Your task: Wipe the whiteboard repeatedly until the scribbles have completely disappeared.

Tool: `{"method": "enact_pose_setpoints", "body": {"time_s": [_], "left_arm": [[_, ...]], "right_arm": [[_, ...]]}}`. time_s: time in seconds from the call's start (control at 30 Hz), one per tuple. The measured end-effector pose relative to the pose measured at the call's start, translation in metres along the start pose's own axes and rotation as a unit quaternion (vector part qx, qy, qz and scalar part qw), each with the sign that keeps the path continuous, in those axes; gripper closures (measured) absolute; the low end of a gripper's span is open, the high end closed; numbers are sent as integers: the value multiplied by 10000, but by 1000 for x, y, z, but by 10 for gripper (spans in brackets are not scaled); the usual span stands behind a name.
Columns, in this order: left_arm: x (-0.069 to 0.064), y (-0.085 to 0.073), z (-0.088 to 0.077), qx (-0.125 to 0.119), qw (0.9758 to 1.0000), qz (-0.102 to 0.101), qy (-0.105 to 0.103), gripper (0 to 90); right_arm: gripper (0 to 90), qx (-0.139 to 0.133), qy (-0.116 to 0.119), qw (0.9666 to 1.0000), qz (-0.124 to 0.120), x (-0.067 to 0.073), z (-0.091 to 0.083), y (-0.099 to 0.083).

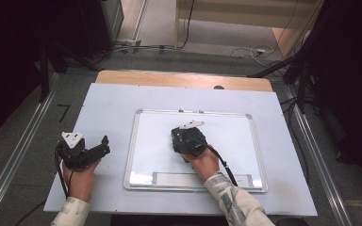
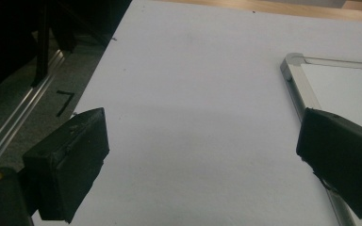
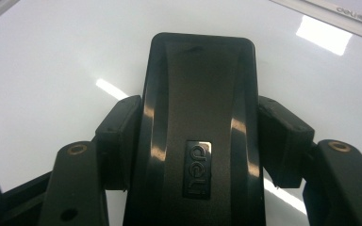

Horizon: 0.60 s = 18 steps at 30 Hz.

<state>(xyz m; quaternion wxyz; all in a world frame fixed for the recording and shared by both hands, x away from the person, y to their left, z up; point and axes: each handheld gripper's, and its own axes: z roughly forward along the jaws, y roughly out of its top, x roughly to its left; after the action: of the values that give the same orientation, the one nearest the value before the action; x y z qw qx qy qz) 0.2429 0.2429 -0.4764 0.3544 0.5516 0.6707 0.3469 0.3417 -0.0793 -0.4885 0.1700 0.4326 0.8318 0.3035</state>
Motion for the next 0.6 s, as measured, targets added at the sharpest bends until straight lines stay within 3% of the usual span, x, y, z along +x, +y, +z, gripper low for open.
{"method": "enact_pose_setpoints", "body": {"time_s": [0.6], "left_arm": [[3,-1,1,30,10000,-65,10,33]], "right_arm": [[359,33,-405,9983,416,-53,-17,-19]]}}
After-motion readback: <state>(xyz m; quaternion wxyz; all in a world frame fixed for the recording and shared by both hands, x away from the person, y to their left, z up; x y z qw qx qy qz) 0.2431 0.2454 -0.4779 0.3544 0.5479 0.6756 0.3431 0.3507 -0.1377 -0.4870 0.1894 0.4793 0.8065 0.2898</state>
